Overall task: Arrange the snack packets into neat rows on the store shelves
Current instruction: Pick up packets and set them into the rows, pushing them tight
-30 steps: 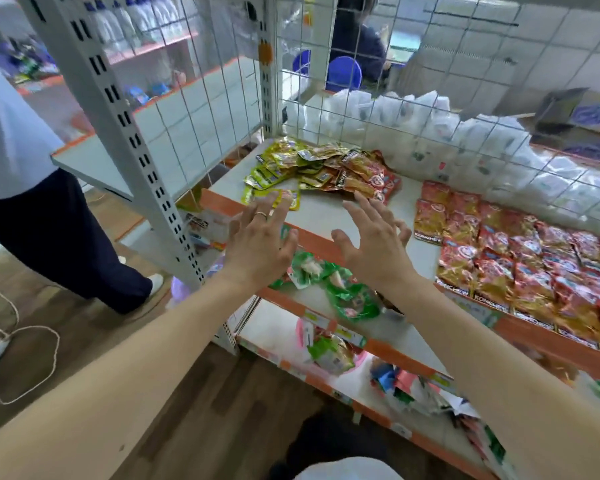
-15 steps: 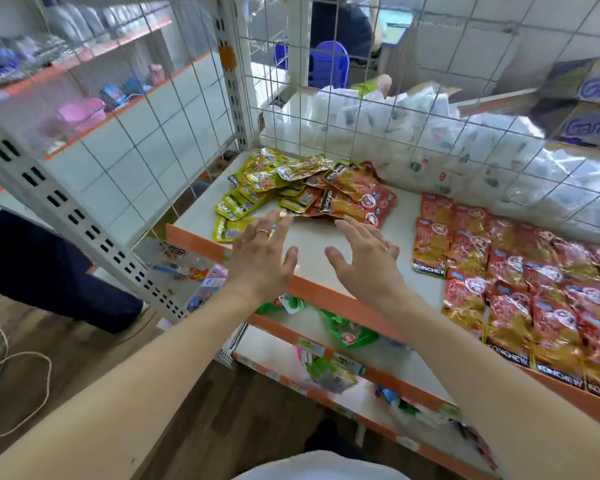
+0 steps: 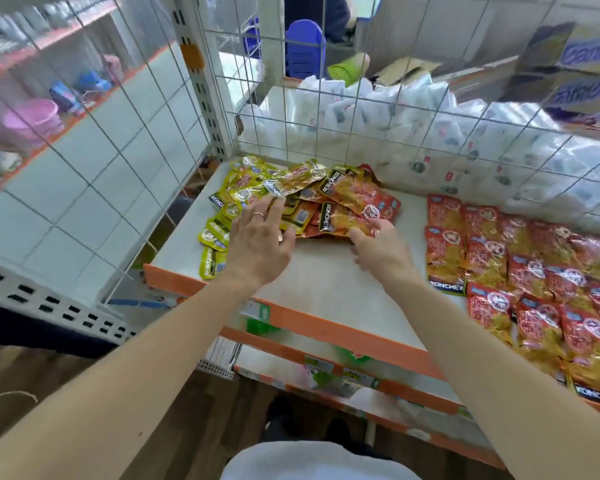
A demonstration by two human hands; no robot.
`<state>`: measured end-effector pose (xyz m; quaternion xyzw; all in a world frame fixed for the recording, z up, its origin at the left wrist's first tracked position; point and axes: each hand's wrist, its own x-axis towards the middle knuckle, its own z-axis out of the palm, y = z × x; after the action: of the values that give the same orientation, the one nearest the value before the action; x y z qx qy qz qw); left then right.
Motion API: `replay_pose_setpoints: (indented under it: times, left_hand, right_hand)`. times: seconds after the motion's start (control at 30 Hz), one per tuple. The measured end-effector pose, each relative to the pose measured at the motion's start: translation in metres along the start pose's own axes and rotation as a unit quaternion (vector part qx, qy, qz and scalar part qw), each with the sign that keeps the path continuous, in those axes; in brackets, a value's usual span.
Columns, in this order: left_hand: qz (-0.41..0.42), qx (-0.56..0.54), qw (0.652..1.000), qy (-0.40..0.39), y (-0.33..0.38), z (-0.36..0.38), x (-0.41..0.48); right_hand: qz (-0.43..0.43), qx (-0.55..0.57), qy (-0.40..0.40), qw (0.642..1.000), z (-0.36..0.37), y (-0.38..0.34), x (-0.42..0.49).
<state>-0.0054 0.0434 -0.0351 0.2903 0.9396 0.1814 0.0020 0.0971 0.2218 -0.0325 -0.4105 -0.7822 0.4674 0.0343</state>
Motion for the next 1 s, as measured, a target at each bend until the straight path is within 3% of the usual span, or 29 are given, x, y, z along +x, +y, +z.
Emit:
replay_pose_setpoints:
  times: [0.13,0.3,0.43,0.57,0.83,1.0]
  left_hand:
    - [0.007,-0.009,1.0,-0.003,-0.005,-0.008,0.039]
    - [0.013,-0.016,1.0,-0.008,-0.009,-0.012,0.086]
    - [-0.016,-0.007,0.998,-0.054,-0.007,-0.007,0.109]
    - [0.015,0.001,0.999,-0.052,-0.012,0.006,0.12]
    - [0.006,-0.08,0.996,0.039,-0.023,0.007,0.114]
    - [0.001,-0.091,0.994,0.056,-0.024,0.004,0.107]
  right_hand:
    - [0.111,0.176,0.035,0.977,0.008,-0.004,0.027]
    - [0.17,0.206,0.076,0.961,0.015,-0.002,0.045]
    - [0.141,0.124,0.118,0.975,0.022,0.003,0.051]
    - [0.123,0.067,0.133,0.981,0.021,0.009,0.054]
    - [0.107,0.087,0.083,0.987,0.012,-0.015,0.018]
    - [0.062,0.133,0.056,0.988,0.0,-0.016,-0.003]
